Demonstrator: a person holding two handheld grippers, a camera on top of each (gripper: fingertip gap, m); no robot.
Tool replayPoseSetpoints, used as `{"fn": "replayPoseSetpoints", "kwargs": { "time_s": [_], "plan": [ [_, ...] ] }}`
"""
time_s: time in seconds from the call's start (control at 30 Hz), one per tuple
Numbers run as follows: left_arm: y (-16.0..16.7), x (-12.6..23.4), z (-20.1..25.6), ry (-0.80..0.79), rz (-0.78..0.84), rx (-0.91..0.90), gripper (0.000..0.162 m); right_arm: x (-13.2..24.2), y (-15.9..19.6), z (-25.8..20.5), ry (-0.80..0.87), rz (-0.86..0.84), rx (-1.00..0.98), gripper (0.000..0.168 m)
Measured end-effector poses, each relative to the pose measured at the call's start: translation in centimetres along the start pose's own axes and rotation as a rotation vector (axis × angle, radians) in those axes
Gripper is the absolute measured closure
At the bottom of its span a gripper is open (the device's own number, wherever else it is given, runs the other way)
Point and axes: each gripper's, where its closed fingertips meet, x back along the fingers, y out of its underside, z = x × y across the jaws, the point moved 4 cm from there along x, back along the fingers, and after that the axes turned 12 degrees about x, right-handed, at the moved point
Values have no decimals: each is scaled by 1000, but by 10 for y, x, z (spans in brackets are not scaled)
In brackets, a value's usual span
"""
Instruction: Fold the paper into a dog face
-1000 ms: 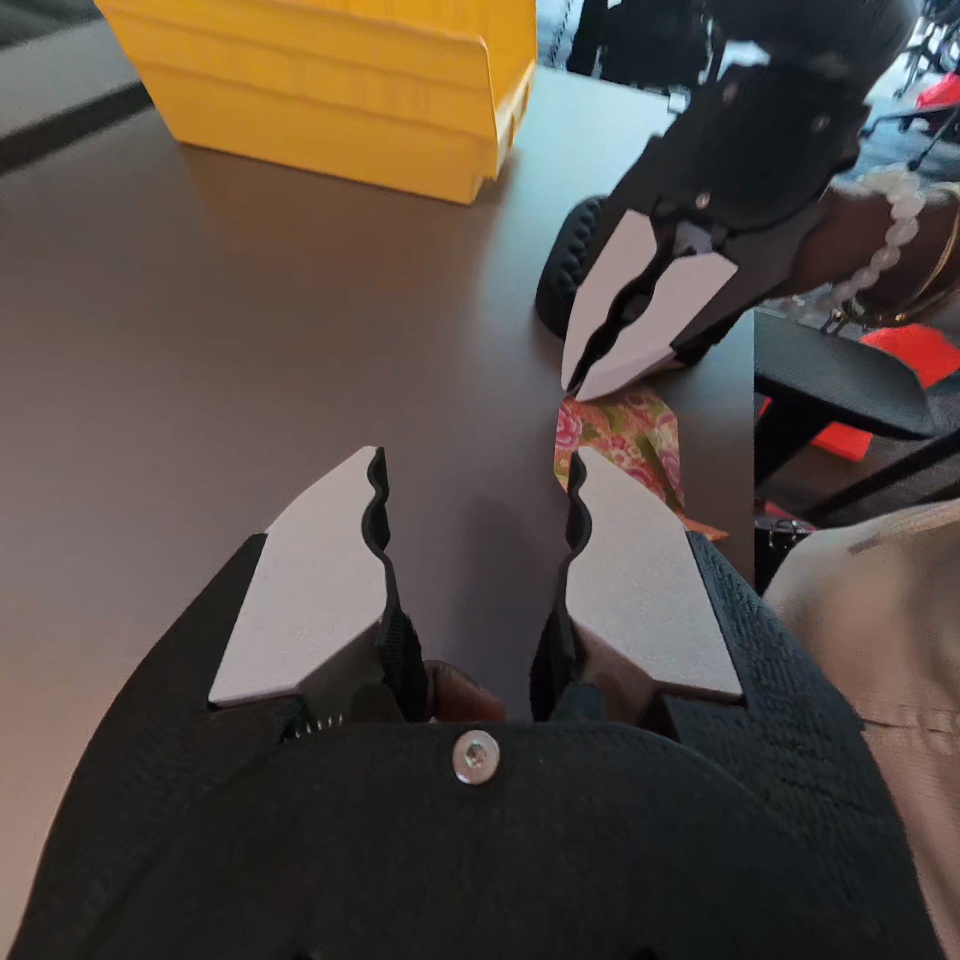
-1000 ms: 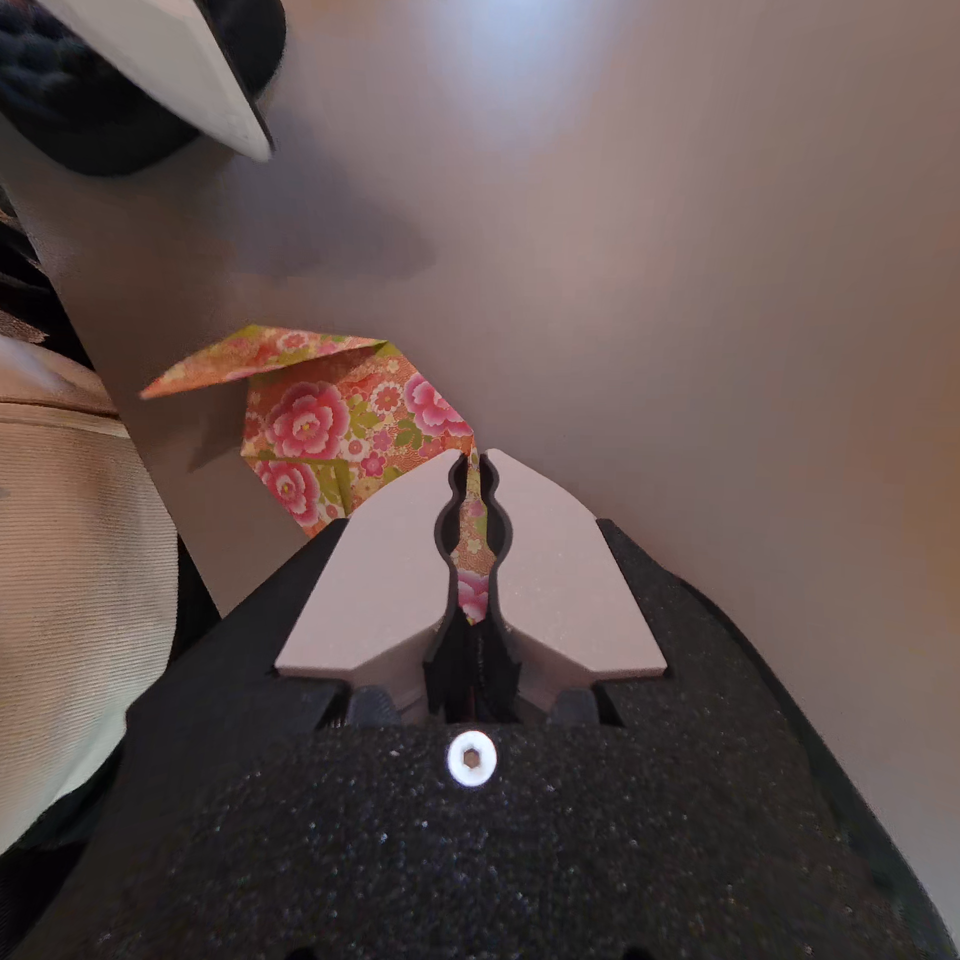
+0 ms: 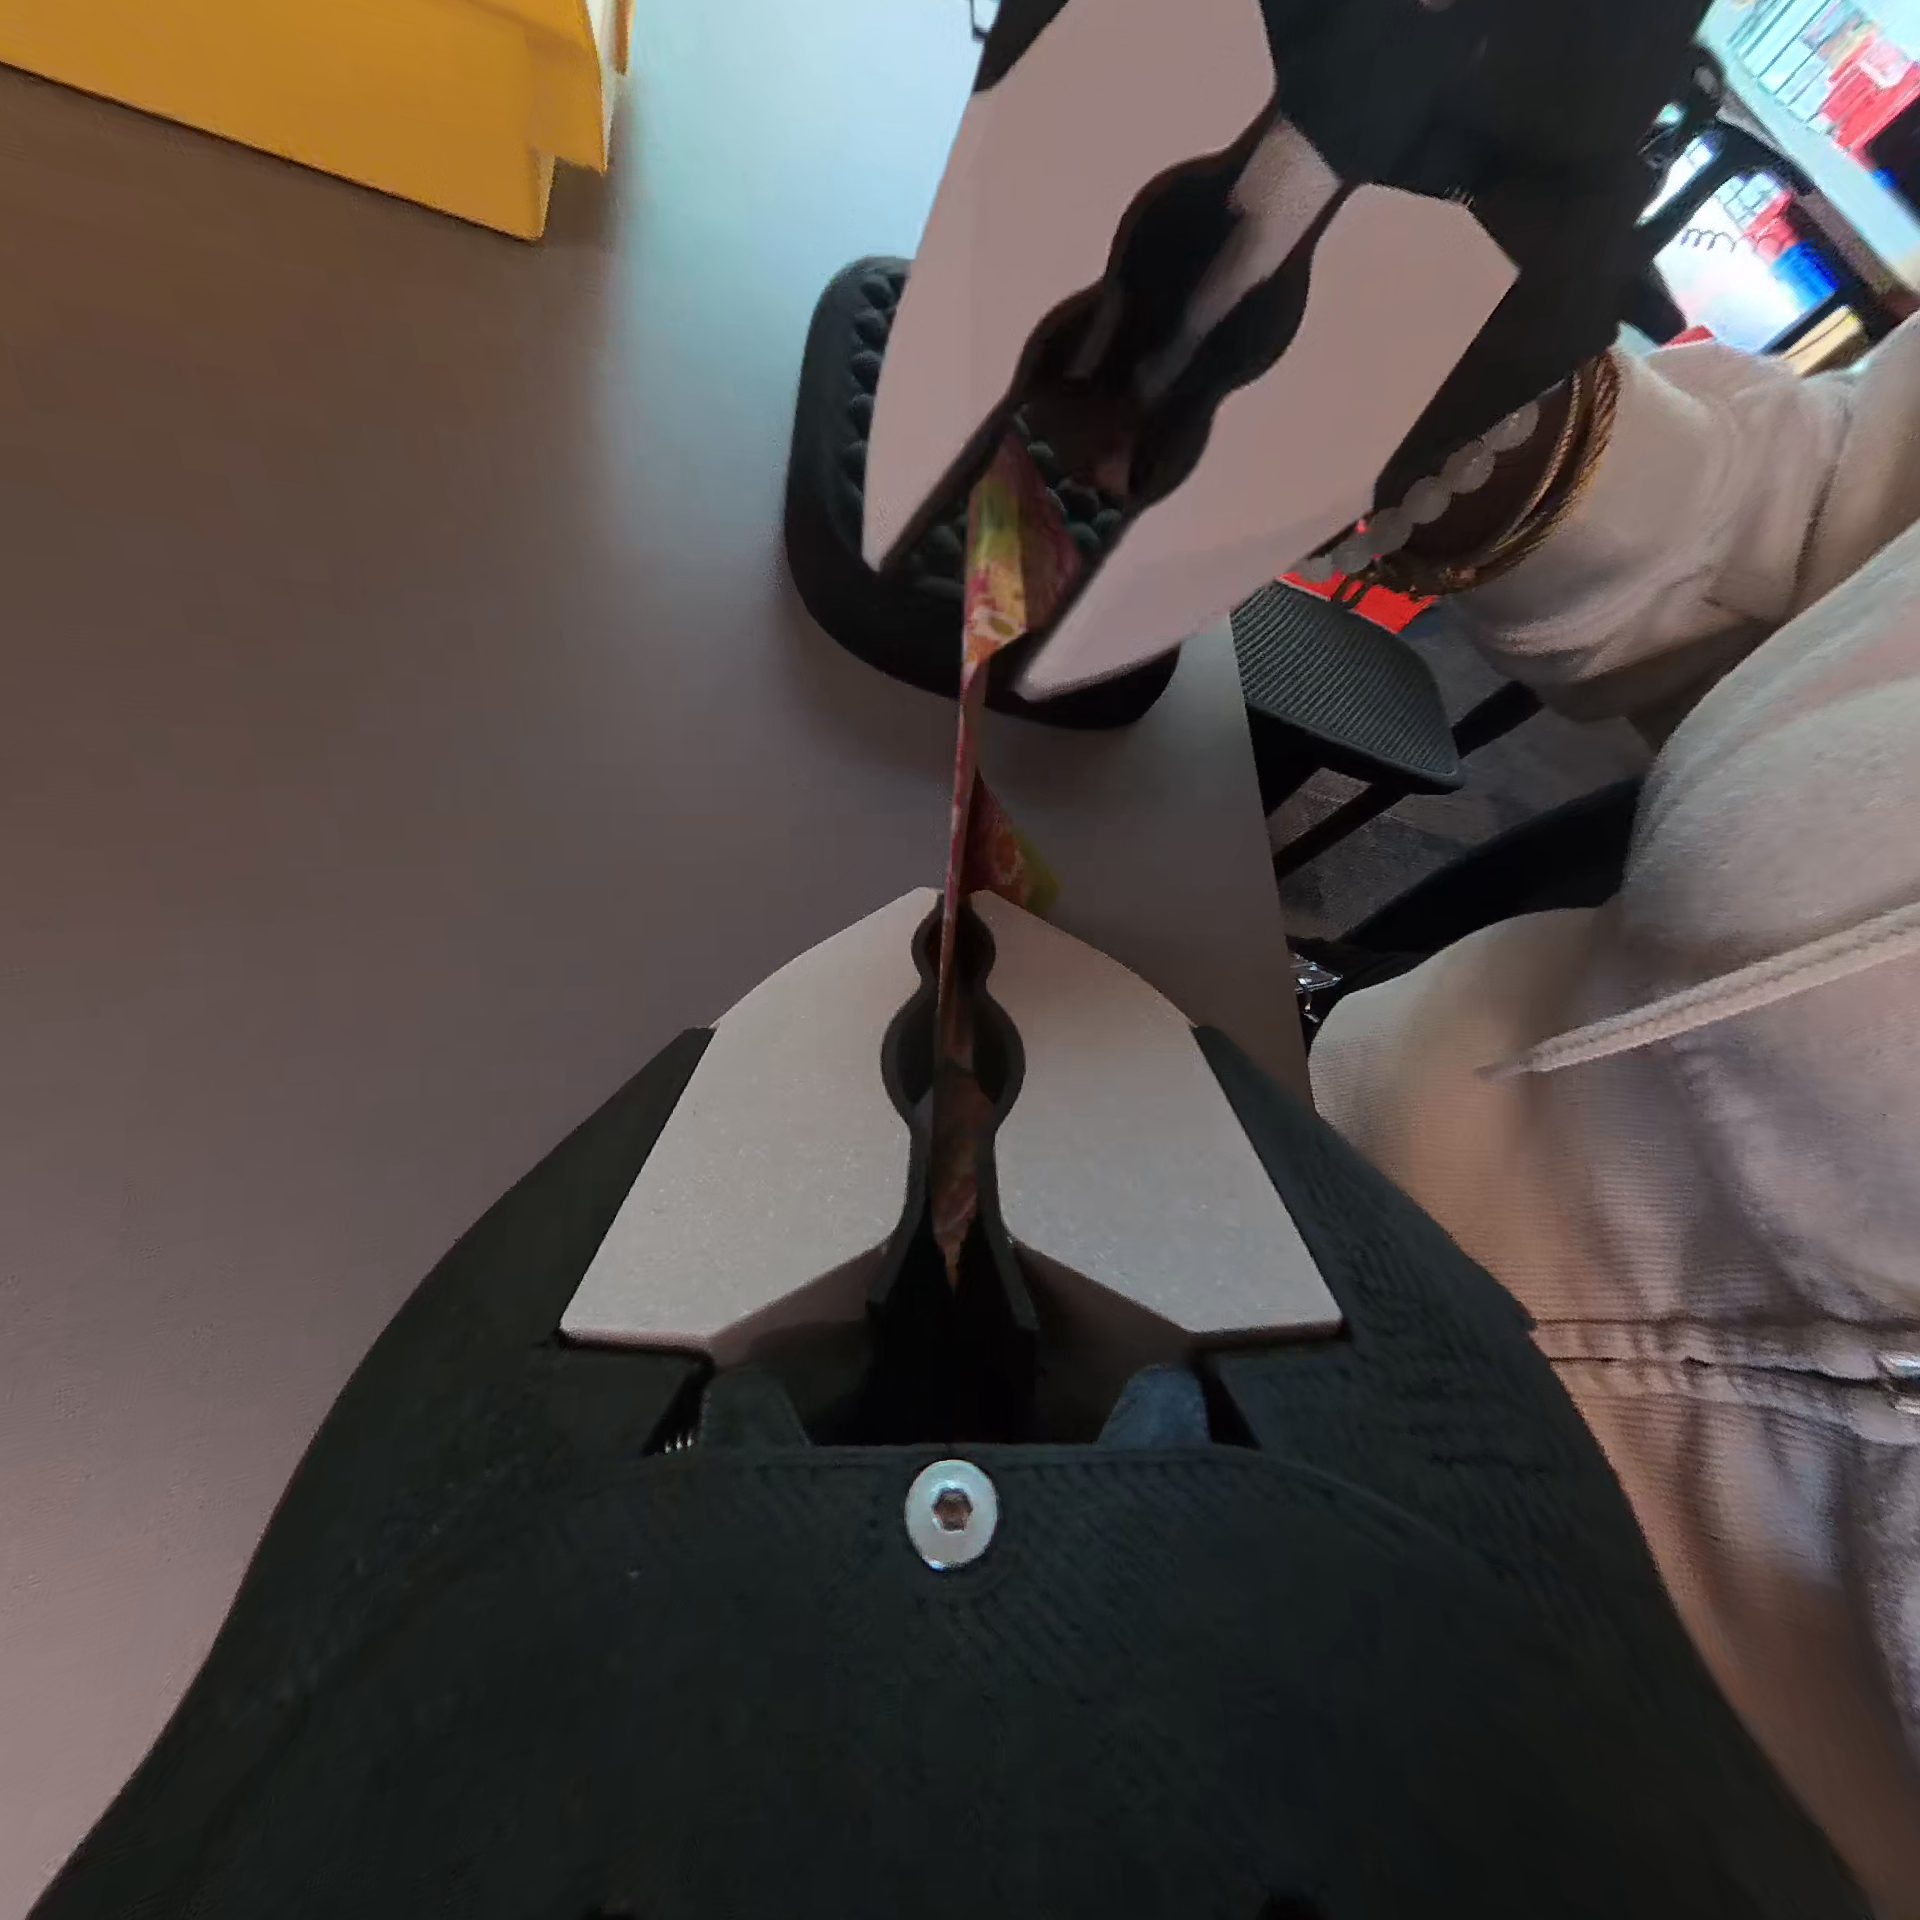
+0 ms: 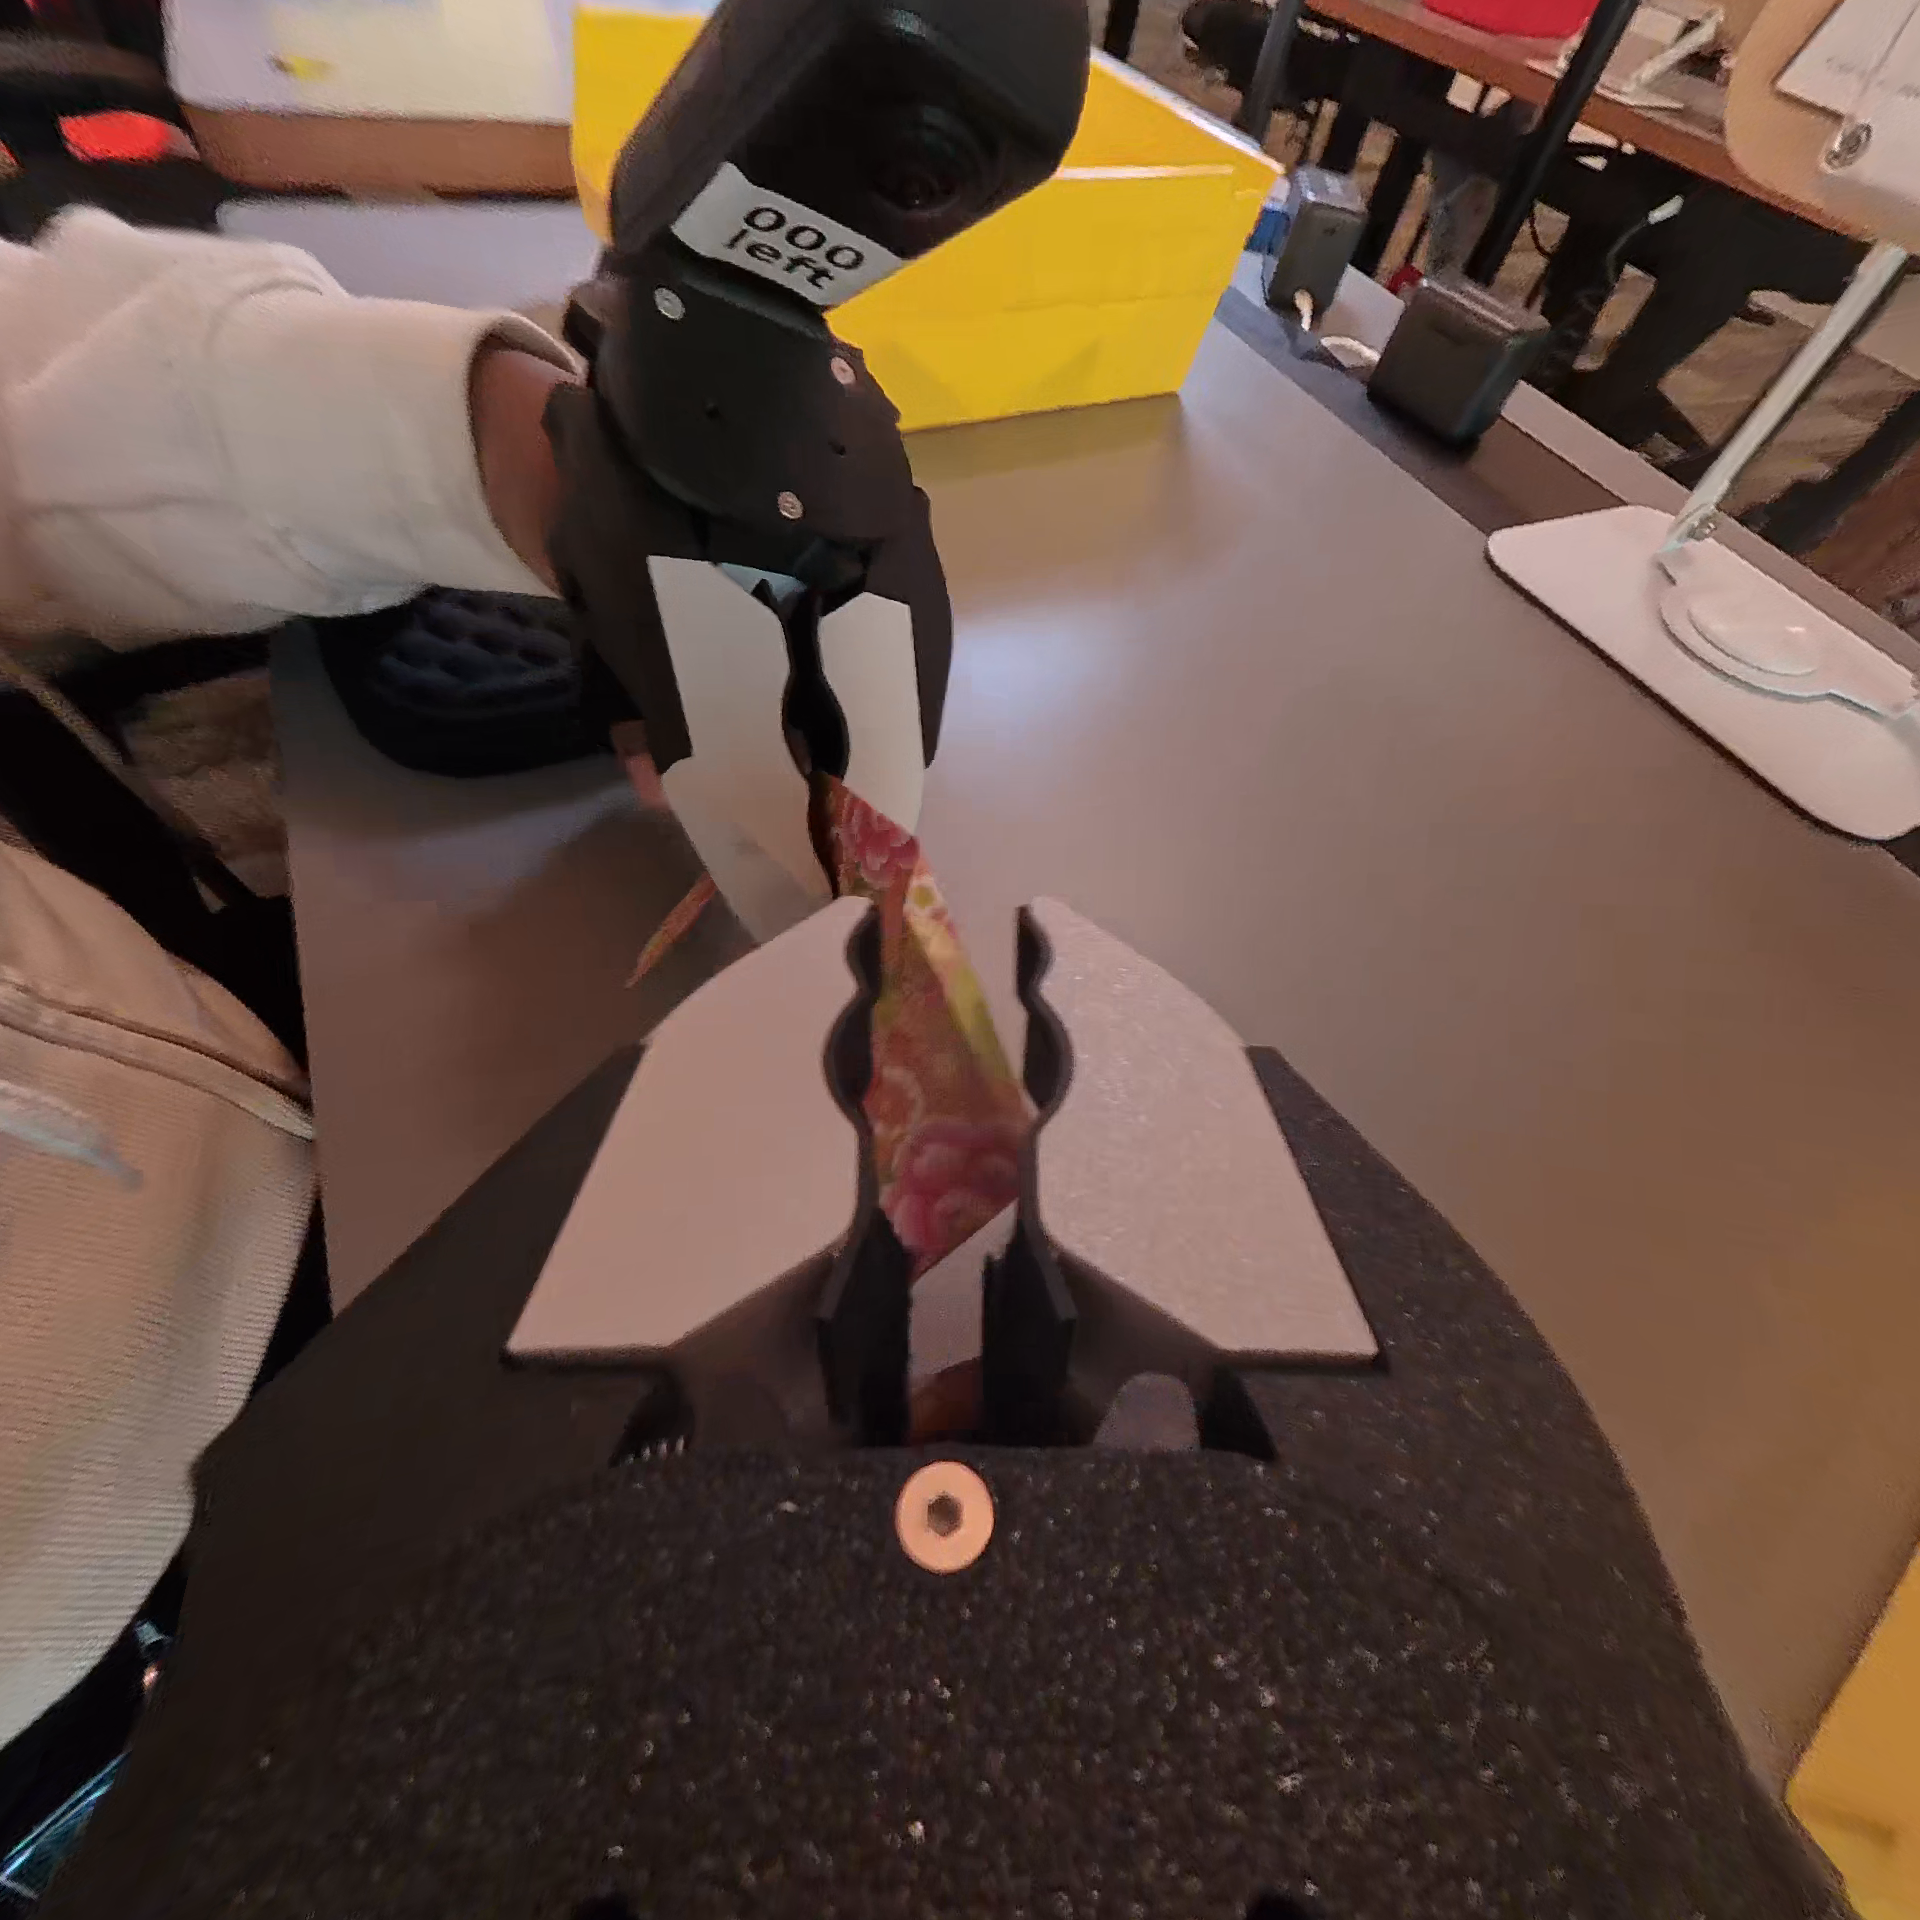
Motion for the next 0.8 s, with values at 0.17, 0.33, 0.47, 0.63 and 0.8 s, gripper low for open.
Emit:
{"fn": "replayPoseSetpoints", "kwargs": {
  "time_s": [0.17, 0.33, 0.47, 0.63, 0.8],
  "plan": [
    [-29, 32, 0, 79, 92, 13, 162, 22, -20, 21, -84, 209, -139, 99],
    [-60, 63, 5, 214, 141, 27, 162, 35, -35, 50, -221, 434, -362, 99],
    [-79, 76, 5, 253, 133, 20, 162, 22, -49, 57, -337, 488, -375, 112],
    [-88, 77, 6, 260, 77, -3, 162, 3, -61, 56, -454, 463, -350, 122],
    [-92, 80, 5, 260, 82, -4, 162, 0, -62, 55, -464, 464, -296, 155]
  ]
}}
